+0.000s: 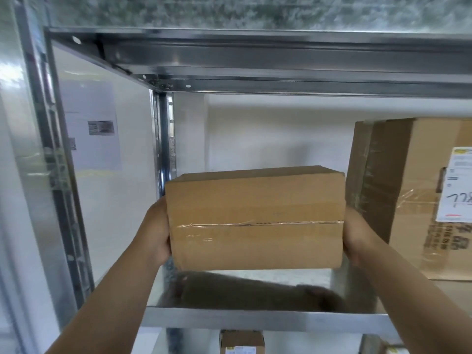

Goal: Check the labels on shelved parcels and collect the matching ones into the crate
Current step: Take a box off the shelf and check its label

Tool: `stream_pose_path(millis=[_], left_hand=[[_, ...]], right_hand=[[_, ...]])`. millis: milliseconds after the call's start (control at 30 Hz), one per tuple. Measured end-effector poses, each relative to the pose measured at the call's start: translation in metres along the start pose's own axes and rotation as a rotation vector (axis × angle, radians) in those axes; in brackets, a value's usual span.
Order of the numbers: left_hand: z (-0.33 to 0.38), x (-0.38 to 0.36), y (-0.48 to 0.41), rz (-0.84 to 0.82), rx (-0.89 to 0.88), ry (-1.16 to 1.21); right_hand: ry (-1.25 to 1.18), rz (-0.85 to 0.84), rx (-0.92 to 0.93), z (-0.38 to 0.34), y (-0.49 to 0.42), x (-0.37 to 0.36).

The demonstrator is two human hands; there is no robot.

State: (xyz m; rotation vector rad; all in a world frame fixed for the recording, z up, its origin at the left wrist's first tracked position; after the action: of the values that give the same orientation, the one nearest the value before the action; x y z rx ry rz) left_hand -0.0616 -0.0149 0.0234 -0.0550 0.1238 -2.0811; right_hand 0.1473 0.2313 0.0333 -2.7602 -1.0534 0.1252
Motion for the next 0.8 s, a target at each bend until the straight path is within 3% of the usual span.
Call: stream_pose_path(millis=[167, 333, 467, 667, 800], left_hand=[[0.006, -0.008, -0.001, -0.151, -0.031, 0.193], [0.006, -0.004, 0.006, -0.208, -0.220, 0.154], [0.005, -0.004, 0.007, -0.234, -0.349, 0.107], [0.009, -0.009, 0.010, -0.189, -0.374, 0.182], [0.008, -0.010, 0.010, -0.176, -0.356, 0.229]], right_hand=[[-0.056, -0.001, -0.070, 0.004, 0.000, 0.003], [-0.109, -0.047, -0.130, -0.004, -0.002, 0.005], [-0.224, -0.053, -0.050, -0.013, -0.005, 0.002], [-0.466, -0.181, -0.015, -0.013, 0.003, -0.001], [-0.426, -0.148, 0.142, -0.013, 0.006, -0.001]])
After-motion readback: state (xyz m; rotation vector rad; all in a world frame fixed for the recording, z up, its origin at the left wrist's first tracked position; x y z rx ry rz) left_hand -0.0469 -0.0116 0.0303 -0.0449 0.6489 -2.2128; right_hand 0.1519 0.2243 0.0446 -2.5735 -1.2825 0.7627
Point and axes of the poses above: each hand's wrist, its own y-axis away from the middle knuckle, its own x-axis out of the back of the hand, z = x × y, the point moved 2 cm from there along -y, towards the middle knuckle, and after that the axes turned 12 degrees about -y, right-handed, at the moved point
